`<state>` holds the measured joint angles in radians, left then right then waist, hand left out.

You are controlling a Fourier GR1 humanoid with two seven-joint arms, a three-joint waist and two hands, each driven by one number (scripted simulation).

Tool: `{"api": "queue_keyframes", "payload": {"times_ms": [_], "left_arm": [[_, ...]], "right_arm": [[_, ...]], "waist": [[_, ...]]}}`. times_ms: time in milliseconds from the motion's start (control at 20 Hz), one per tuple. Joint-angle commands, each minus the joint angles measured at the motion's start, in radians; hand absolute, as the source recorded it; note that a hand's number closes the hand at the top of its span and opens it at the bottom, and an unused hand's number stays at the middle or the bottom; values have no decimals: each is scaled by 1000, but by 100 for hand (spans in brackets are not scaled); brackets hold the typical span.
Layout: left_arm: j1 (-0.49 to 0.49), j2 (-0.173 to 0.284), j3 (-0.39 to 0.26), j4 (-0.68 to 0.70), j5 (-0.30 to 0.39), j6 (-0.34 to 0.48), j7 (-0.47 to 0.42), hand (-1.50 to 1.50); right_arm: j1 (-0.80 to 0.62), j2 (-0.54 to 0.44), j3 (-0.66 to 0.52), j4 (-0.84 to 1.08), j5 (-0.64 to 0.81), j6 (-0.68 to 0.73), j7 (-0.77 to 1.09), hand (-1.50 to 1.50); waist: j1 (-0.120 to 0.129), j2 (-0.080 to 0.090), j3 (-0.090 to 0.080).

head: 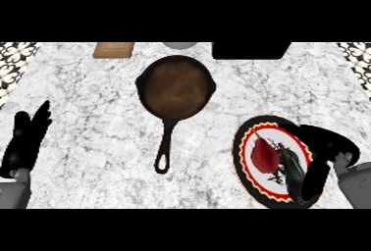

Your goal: Pick the eggplant from the plate and place it in the pan

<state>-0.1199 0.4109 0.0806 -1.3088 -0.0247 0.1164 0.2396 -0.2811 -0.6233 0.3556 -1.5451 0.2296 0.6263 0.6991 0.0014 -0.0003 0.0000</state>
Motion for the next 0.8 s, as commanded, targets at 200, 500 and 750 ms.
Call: {"api": "queue_keyframes", "payload": {"times_ms": [200, 500, 750], "left_arm": [[-14, -22, 40, -4, -24, -38, 10, 0], [12, -56, 48, 23, -71, -33, -49, 0], [-20, -65, 79, 98, -71, -58, -81, 0]], "right_arm": [[56, 106, -33, 31, 153, 30, -73, -150], [21, 154, -101, 120, 225, 54, -127, -150], [101, 155, -109, 60, 279, 85, -140, -150]], "waist": [[0, 0, 0], [1, 1, 0], [-3, 1, 0]]}}
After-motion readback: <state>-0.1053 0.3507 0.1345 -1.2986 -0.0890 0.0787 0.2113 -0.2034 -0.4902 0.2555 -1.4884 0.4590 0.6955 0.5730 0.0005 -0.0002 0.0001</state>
